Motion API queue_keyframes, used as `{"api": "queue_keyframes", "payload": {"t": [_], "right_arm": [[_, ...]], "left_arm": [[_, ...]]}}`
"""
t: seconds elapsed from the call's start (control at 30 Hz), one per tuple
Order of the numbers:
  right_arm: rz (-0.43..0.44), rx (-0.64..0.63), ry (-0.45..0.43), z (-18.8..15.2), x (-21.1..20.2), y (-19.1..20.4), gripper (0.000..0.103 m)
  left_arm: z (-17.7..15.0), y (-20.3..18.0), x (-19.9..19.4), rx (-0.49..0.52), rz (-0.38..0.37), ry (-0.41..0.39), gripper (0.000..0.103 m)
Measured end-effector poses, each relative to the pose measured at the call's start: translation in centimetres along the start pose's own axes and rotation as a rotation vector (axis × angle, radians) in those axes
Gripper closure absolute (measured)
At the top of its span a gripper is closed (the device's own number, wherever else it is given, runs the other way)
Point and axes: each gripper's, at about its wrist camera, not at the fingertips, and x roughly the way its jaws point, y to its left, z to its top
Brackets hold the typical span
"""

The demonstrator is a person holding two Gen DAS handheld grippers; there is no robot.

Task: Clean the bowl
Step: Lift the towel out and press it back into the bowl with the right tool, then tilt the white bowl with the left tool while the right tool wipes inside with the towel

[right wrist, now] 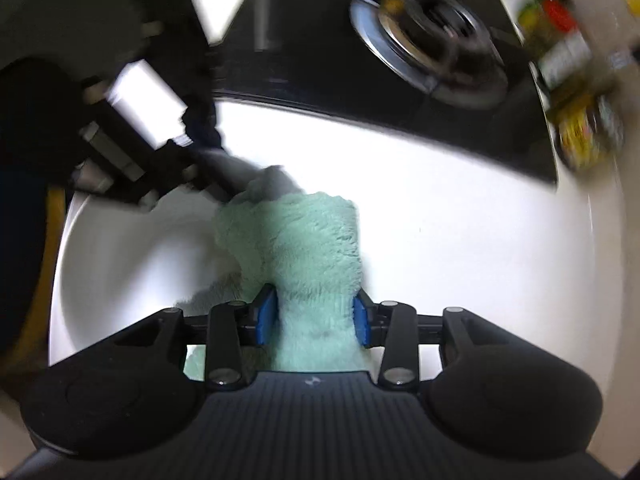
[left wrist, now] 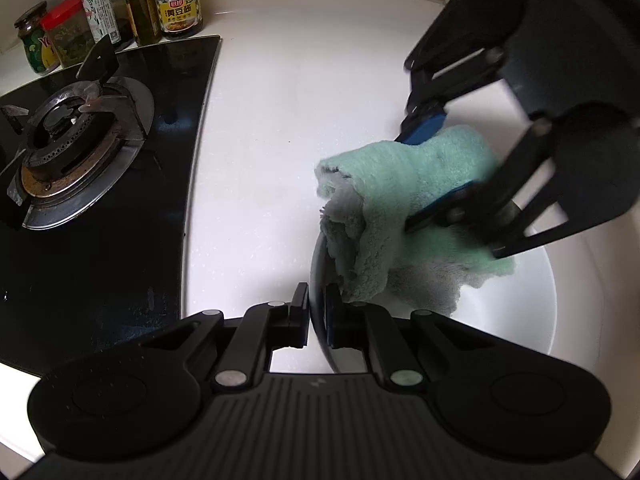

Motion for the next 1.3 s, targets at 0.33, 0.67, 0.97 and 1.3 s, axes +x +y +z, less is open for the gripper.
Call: {"api": "queue_keyframes", "payload": {"t": [0.33, 0.67, 0.97, 1.3], "right_arm": [[-0.023, -0.142, -0.106, -2.2, -0.9, 1.4, 0.078], [-0.014, 0.153, -0.097, -1.9, -1.6, 0.4, 0.081], [0.134, 0.932, -0.063, -6.8, -3.0, 0.3, 0.081], [-0.005, -0.054, 0.008, -0.5, -2.1, 1.8, 0.078]], "left_arm": [[3.9, 0.3, 1.6, 0.286, -0.103, 0.161, 0.097], [4.2, 1.4, 3.0, 0.084, -0.055, 0.107, 0.073], [3.3, 1.3, 2.1, 0.082, 0.019, 0.080, 0.074], [7.4, 0.1, 2.2, 0.334, -0.075, 0.211, 0.091]]}}
